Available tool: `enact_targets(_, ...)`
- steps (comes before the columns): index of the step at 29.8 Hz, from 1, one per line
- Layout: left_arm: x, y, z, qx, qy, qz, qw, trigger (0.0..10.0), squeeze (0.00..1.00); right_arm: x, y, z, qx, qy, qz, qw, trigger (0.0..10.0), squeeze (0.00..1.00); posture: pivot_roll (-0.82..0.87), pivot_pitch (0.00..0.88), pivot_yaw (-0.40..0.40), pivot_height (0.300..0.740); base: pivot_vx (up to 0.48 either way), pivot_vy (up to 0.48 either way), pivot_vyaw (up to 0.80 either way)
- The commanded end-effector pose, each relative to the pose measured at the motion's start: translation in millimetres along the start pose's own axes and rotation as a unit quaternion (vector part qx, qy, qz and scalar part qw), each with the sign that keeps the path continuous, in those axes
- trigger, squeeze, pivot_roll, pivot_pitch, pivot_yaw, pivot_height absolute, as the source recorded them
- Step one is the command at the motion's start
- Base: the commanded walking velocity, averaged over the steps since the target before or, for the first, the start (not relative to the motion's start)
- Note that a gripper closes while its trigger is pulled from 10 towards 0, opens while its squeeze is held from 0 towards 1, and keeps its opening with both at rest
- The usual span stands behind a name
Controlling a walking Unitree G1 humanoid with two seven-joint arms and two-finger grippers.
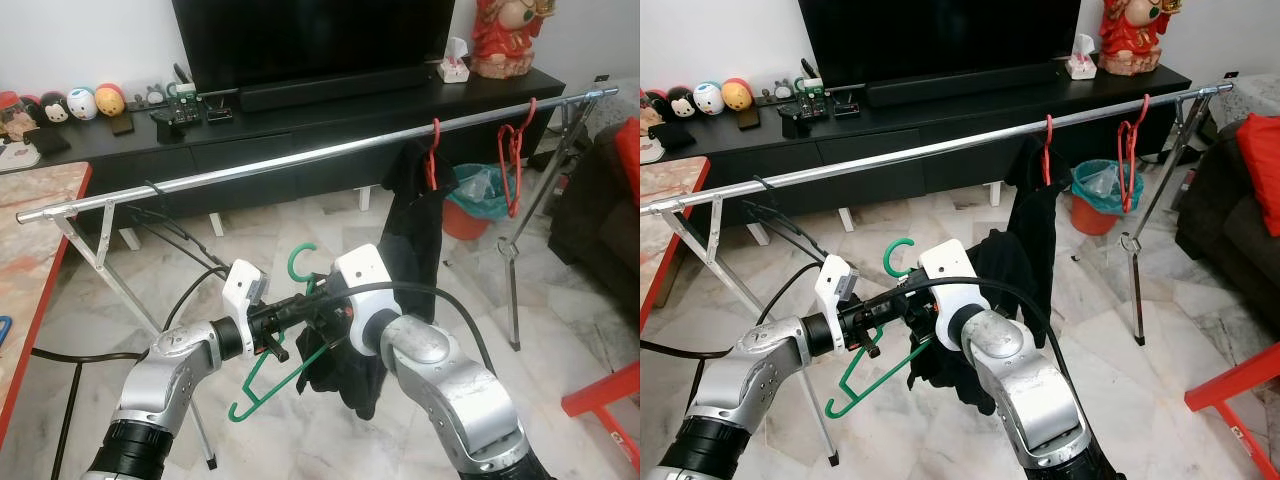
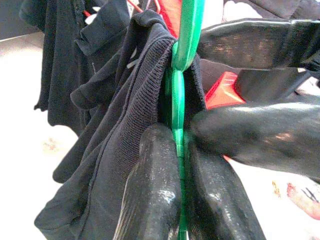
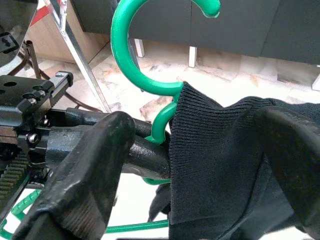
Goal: Hang hanger
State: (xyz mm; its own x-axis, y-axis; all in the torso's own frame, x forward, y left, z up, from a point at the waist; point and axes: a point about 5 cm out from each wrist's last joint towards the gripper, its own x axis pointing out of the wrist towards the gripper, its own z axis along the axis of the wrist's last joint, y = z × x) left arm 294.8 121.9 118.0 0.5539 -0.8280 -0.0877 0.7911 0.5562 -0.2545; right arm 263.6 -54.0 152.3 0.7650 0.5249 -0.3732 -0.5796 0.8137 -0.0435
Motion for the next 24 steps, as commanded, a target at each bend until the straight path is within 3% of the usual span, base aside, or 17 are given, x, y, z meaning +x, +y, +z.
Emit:
enact_targets(1,6.8,-4.1,22,0.025,-0.047,-0.018,0.998,10.0,0.00,-1.5,23.0,-1,-0.009,0.000,0.073,0.997,10.0,1.00,-0.02,0.009,0.045,0.740,0.000,0.000,0.00)
enact_targets(2,6.7,-4.0,22,0.025,-0.047,-0.018,0.998,10.0,0.00,-3.4,22.2,-1,-0.019,-0.007,0.075,0.997,10.0,1.00,-0.02,0.009,0.045,0.740,0.000,0.000,0.00)
enact_targets(3,6.7,-3.7,22,0.026,-0.045,-0.019,0.998,10.0,0.00,-7.4,18.7,0,-0.036,-0.020,0.076,0.996,10.0,0.00,-0.02,0.007,0.045,0.740,0.000,0.000,0.00)
enact_targets(11,4.8,-2.5,18,0.024,-0.036,-0.022,0.999,10.0,0.00,-33.8,2.6,2,-0.050,-0.063,0.105,0.991,10.0,0.00,-0.03,0.011,0.043,0.740,0.000,0.000,0.00)
enact_targets(16,4.1,-3.2,17,0.021,-0.032,-0.026,0.999,10.0,0.00,-39.9,-3.5,-4,-0.061,-0.056,0.107,0.991,10.0,0.00,-0.03,0.013,0.043,0.740,0.000,0.000,0.00)
enact_targets(19,1.7,-2.4,15,0.023,-0.022,-0.029,0.999,10.0,0.00,-44.9,-23.8,-8,-0.066,-0.050,0.057,0.995,10.0,0.00,-0.02,0.016,0.046,0.740,0.000,0.000,0.00)
enact_targets(22,-3.5,1.6,11,0.025,-0.008,-0.026,0.999,10.0,0.00,-60.4,-47.8,-5,-0.057,-0.078,0.017,0.995,10.0,0.00,-0.02,0.020,0.051,0.740,0.000,0.000,0.00)
enact_targets(24,-4.5,2.3,10,0.026,-0.004,-0.025,0.999,10.0,0.00,-65.1,-51.4,-5,-0.059,-0.083,0.016,0.995,10.0,0.00,-0.02,0.020,0.051,0.740,0.000,0.000,0.00)
